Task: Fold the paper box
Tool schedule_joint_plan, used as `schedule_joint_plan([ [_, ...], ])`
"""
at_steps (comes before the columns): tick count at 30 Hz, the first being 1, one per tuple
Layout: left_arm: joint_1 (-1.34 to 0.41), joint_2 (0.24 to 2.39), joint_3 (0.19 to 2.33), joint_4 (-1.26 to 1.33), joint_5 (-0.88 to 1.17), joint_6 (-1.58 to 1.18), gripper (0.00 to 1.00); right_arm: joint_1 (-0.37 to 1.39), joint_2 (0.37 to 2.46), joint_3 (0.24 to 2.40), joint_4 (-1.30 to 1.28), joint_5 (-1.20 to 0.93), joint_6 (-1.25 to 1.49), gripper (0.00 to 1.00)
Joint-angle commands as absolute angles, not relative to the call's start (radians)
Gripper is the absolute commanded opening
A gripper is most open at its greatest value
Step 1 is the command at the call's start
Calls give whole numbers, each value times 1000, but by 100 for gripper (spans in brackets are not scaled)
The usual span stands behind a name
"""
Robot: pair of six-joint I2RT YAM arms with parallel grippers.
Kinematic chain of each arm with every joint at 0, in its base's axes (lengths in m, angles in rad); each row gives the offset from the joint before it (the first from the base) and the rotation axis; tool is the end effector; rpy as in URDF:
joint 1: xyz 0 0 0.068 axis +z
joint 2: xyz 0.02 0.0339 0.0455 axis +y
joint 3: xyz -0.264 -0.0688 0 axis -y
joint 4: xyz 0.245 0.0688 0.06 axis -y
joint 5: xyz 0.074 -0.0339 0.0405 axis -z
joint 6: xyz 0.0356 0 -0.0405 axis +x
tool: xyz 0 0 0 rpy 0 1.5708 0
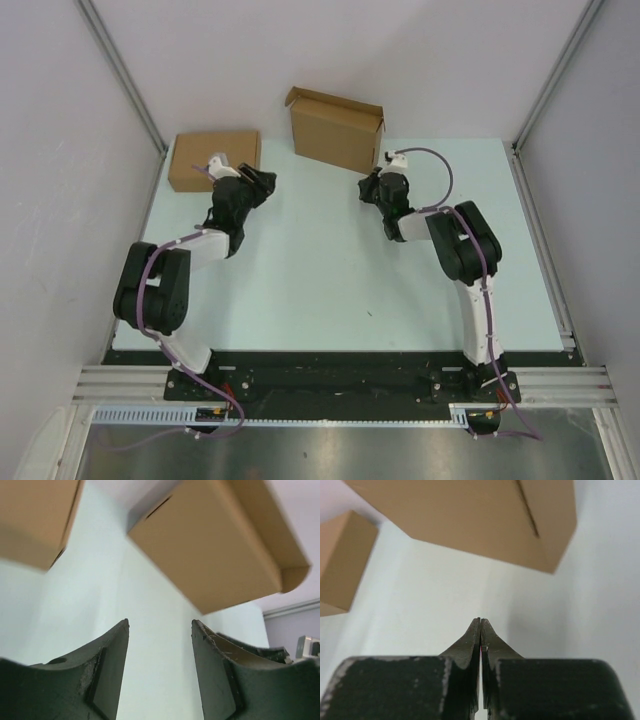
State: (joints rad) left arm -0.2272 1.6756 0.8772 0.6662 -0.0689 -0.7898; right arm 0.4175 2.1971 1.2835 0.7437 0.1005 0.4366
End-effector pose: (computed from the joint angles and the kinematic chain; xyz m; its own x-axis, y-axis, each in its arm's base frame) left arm 0.3612 -0.0810 0.2280 -0.2028 -0.6803 -0.7043 0.0202 0.7162 -0.6976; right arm 0.4400 0.1913 0.1516 -0.2724 0.3394 -0.9003 -0.2183 0.8895 0.4014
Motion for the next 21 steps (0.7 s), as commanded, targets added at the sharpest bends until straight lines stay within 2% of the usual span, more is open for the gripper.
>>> schedule_joint_plan([
  [1,-212,1646,848,469,40,-905,58,404,2259,1368,743,111,625,0],
  [5,-209,1644,864,436,41,-882,58,379,2351,1468,680,98,731,0],
  [12,-196,1686,925,384,57,-861,58,344,2560,1796,566,29,914,0],
  [21,-150,1752,997,342,77,-841,59,279,2655,1945,471,70,980,0],
])
